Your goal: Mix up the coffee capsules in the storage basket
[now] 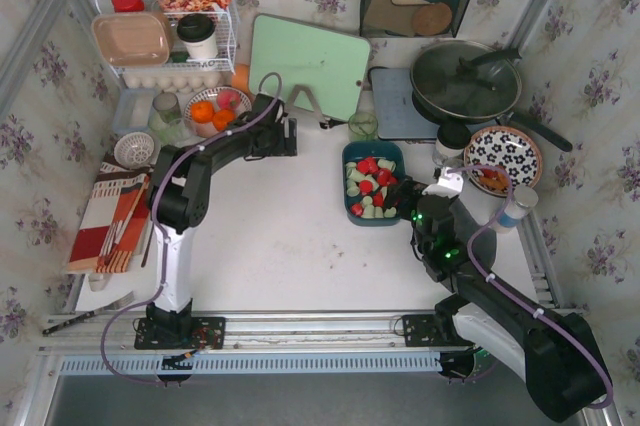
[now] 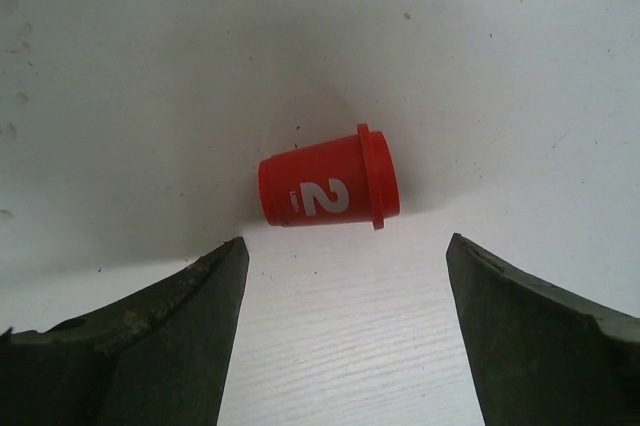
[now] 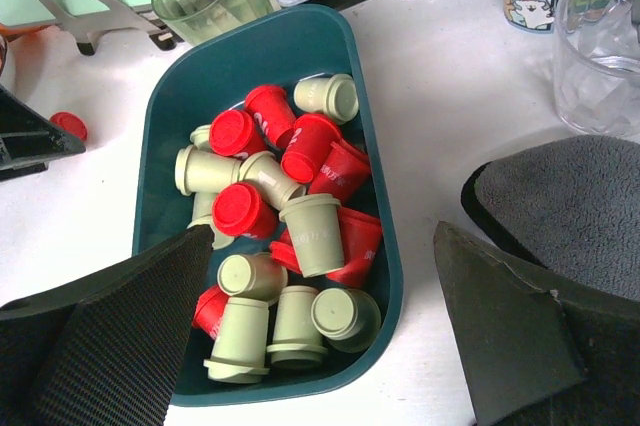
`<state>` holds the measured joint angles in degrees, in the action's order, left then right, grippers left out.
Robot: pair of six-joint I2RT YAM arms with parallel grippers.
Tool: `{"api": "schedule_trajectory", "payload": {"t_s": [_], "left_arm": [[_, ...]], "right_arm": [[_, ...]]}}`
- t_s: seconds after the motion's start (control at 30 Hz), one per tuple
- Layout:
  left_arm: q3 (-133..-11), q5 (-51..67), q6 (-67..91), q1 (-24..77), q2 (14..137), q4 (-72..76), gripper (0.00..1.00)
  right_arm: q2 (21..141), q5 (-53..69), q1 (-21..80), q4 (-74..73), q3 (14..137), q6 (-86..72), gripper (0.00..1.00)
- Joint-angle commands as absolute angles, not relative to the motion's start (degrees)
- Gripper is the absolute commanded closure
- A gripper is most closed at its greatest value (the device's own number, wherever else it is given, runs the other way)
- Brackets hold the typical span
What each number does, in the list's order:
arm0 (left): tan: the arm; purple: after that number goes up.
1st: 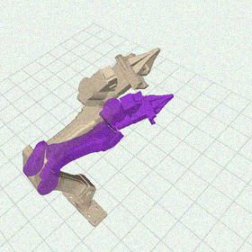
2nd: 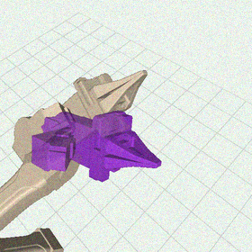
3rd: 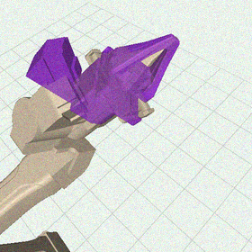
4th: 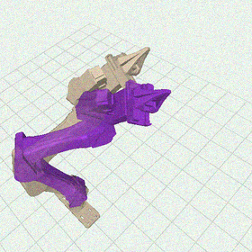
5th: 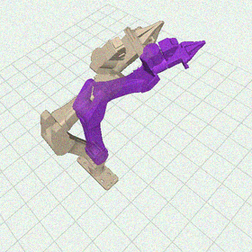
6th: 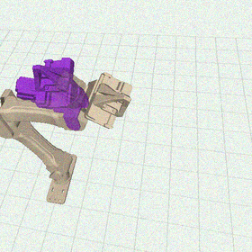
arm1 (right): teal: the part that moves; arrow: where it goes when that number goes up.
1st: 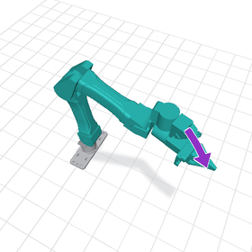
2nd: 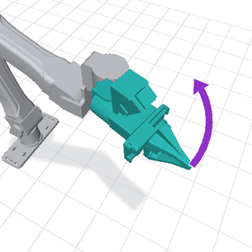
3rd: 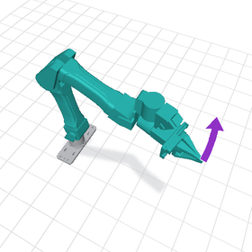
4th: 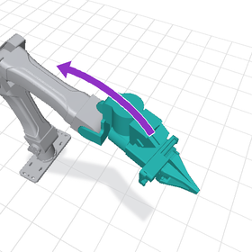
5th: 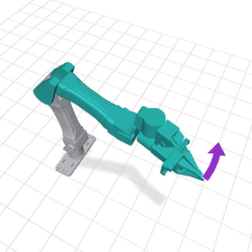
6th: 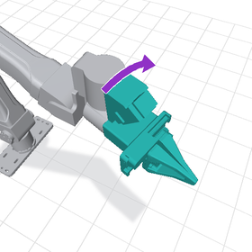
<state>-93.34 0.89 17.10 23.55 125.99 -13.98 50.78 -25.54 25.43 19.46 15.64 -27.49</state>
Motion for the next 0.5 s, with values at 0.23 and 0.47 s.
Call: {"api": "schedule_trajectory", "payload": {"t_s": [0.23, 0.47], "left_arm": [[-96.77, -4.08, 16.14, 23.47, 127.79, -17.20, 0.19], [-99.02, -4.10, 16.38, 23.55, 130.17, -17.74, 0.28]], "right_arm": [[51.47, -24.92, 25.43, 21.87, 16.14, -27.27, 0.00], [51.74, -24.69, 25.44, 21.93, 16.20, -27.27, 0.00]]}}
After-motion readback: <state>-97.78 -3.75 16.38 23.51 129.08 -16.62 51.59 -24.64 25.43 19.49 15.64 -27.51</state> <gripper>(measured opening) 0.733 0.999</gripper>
